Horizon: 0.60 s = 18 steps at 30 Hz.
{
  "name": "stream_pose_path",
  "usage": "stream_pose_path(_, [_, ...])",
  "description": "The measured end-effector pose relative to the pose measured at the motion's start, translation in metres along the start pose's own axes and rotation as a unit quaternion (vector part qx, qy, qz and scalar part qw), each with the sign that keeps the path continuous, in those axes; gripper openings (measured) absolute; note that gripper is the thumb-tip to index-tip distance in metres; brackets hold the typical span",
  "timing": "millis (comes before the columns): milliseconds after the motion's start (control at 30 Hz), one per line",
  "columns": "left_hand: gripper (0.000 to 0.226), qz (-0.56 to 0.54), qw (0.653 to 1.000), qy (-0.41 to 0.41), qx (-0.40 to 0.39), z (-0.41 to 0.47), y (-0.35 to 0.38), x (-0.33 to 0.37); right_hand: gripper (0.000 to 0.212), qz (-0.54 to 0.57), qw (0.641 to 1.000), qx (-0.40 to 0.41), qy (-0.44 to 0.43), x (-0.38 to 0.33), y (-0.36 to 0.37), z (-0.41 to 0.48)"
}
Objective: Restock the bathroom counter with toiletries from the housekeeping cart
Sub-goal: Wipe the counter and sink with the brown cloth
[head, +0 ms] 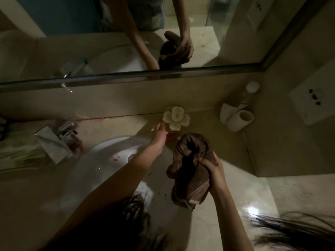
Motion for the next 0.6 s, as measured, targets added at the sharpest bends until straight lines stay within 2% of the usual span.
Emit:
stream_pose_path(300, [0.055,0.065,0.998,0.009,0.007,0.022,0.005,-0.017,0.049,-0.026,1.0,-0.011,0.004,0.001,0.002,0.003])
stream_pose_path(433, [0.052,0.053,0.998,0.009,0.014,0.016,0.002,-0.011,0.057,-0.022,1.0,-0.02,0.006,0.0,0.007,-0.003])
stream_pose_path(600, [0.051,0.015,1.0,-0.007,0.006,0.011,-0.002,-0.013,0.052,-0.02,0.999,-0.031,0.009,-0.001,0.015,-0.009])
Point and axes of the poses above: each hand's wrist, its own z-axis towards the middle knuckle, its own y-axis out of the palm, x = y × z, the point moved 2 cm from there along z, towards the middle knuckle, and after that the axes turned 13 degrees about x, right-handed, at the moved point
